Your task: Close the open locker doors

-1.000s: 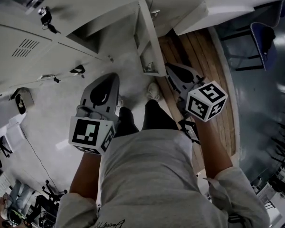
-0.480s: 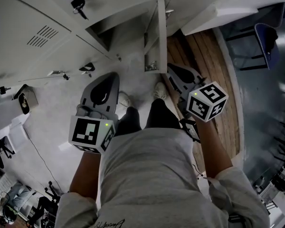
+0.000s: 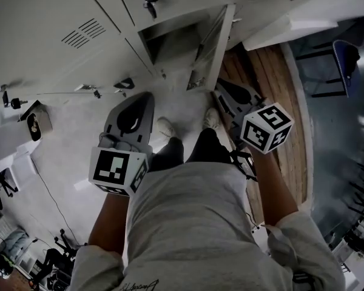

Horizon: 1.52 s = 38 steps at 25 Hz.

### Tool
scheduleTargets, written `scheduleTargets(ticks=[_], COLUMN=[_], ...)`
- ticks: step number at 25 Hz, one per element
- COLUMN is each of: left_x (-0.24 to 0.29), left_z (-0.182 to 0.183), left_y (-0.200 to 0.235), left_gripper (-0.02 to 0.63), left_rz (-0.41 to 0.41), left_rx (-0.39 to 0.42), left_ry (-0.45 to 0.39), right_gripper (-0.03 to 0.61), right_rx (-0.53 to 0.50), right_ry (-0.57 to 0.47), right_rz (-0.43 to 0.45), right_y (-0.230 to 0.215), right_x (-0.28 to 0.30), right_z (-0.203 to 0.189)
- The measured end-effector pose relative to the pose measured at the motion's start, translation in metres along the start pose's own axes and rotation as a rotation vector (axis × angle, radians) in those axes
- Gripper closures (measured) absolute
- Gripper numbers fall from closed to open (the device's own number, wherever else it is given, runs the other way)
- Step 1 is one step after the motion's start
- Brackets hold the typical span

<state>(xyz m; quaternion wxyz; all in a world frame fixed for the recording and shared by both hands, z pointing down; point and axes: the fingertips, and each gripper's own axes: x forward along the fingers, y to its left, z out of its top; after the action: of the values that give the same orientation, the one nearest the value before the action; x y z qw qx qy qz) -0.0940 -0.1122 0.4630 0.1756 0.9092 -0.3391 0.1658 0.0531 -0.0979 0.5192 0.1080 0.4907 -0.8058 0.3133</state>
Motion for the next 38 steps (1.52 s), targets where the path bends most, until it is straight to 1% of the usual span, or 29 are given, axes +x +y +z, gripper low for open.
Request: scheduleTargets(ticks=[11, 15, 22, 28, 38], left_x=[-0.020, -0.022, -0.017, -0.012, -0.003], left_z=[0.006, 0.009, 0.016, 0.022, 0.030], left_y=[0.046, 0.060, 0.065, 0.072, 0.076], left_gripper=[0.598, 0.598, 0.598, 0.598, 0.598], left_rz=[0.032, 0.049, 0.063, 0.099, 0.158], left_rx=[0.003, -0.008, -0.022, -0.056, -0.079], left_ry=[-0.020, -0.031, -0.039, -0.057, -0.066], right_gripper=[0.551, 0.551, 0.551, 0.551, 0.551], right_rx=[-0.041, -0.056, -0.093, -0.110, -0.133], right_ry=[0.005, 0.013, 0.042, 0.066, 0.092], right_rz=[0.019, 0.026, 0.064, 0.109, 0.191], right_y=[0.025, 0.028, 0.033, 0.035, 0.037], right_x=[0.045, 0.057, 0.072, 0.087, 0.110], right_z=[0.018, 0.025, 0.036, 0.046, 0.061])
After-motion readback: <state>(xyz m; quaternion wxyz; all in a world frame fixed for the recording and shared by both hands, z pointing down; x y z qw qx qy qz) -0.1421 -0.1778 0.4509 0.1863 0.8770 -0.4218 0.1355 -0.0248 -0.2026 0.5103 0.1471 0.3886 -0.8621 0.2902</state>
